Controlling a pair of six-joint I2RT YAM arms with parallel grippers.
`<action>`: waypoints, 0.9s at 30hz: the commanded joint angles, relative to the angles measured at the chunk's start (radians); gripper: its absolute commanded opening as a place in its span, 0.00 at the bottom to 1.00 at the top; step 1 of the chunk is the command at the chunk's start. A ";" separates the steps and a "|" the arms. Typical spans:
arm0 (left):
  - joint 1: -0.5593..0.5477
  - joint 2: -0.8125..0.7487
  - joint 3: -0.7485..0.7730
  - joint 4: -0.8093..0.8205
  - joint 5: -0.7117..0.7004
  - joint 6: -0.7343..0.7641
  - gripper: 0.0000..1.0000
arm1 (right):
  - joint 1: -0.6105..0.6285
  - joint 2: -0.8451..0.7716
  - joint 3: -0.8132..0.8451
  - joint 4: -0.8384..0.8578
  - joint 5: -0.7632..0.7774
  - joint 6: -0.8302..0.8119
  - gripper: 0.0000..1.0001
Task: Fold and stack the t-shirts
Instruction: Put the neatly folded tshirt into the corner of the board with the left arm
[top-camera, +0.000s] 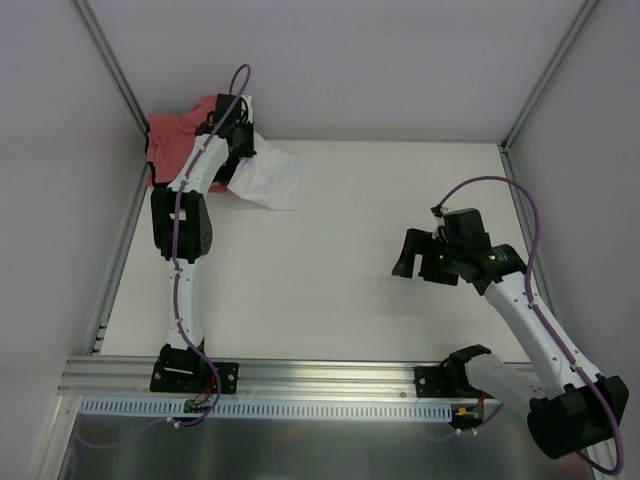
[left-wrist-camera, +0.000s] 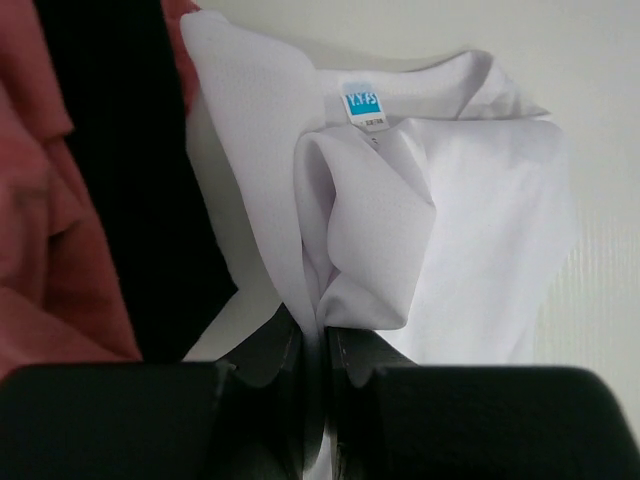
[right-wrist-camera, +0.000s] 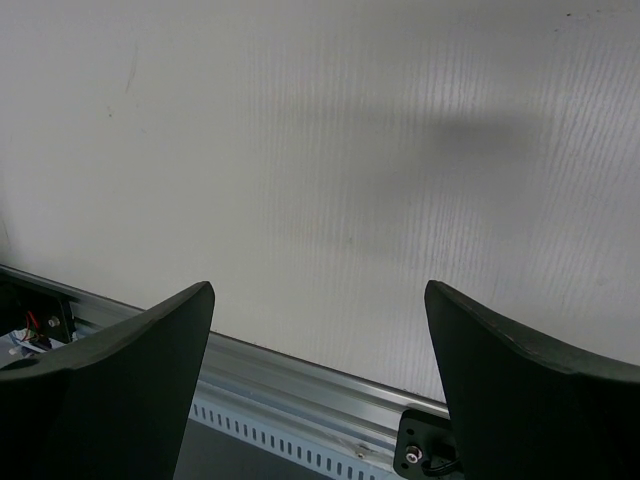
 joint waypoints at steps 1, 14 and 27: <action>0.006 -0.123 0.040 0.016 -0.086 0.068 0.00 | -0.013 -0.015 -0.005 0.024 -0.023 -0.015 0.91; 0.050 -0.162 0.087 0.134 -0.100 0.129 0.00 | -0.021 0.015 0.001 -0.024 -0.009 -0.043 0.91; 0.182 -0.191 0.182 0.189 0.005 0.042 0.00 | -0.022 0.130 -0.007 -0.001 -0.023 -0.045 0.92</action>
